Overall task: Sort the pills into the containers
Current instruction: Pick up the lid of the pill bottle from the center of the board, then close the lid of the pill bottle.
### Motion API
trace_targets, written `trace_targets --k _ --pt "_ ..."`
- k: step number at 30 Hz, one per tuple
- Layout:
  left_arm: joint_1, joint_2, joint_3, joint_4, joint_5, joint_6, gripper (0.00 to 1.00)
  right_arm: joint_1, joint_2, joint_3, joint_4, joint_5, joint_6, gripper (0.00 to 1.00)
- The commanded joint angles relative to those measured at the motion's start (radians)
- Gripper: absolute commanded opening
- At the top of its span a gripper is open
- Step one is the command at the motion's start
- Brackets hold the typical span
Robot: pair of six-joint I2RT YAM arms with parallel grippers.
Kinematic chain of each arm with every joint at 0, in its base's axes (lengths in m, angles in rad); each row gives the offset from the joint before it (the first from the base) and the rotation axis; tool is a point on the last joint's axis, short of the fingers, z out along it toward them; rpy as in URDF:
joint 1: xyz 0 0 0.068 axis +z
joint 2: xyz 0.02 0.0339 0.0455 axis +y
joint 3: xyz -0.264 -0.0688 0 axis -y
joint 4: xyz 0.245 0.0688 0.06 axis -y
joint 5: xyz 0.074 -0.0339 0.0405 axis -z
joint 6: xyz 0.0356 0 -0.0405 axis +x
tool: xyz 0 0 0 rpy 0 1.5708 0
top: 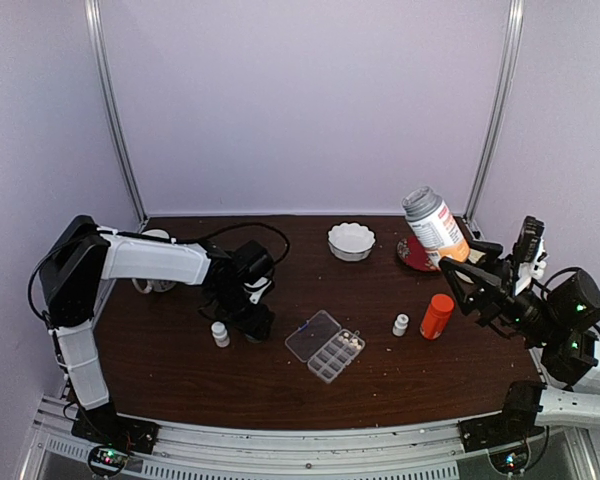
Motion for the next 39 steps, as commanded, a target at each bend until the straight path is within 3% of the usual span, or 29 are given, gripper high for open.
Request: trace_targets --k 1,18,26,30,35,39 --pt "-0.003 0.015 0.027 0.028 0.032 0.006 0.81 0.001 0.006 0.001 0.013 -0.004 0.014 0.0" --pt "-0.035 0.032 0.069 -0.014 -0.082 0.005 0.56 0.001 0.015 0.002 0.002 0.007 0.026 0.0" --pt "-0.06 -0.117 0.13 -0.083 -0.1 0.009 0.49 0.001 0.04 -0.012 -0.002 -0.021 0.035 0.0" --pt "-0.06 -0.236 0.189 -0.102 0.002 0.01 0.48 0.001 0.064 -0.015 0.012 -0.053 0.038 0.0" --pt "-0.06 -0.353 0.301 -0.076 0.295 -0.005 0.48 0.001 0.125 0.015 0.021 -0.132 0.033 0.0" --pt "-0.06 -0.41 0.307 0.04 0.533 -0.08 0.48 0.002 0.183 0.052 0.054 -0.204 0.044 0.0"
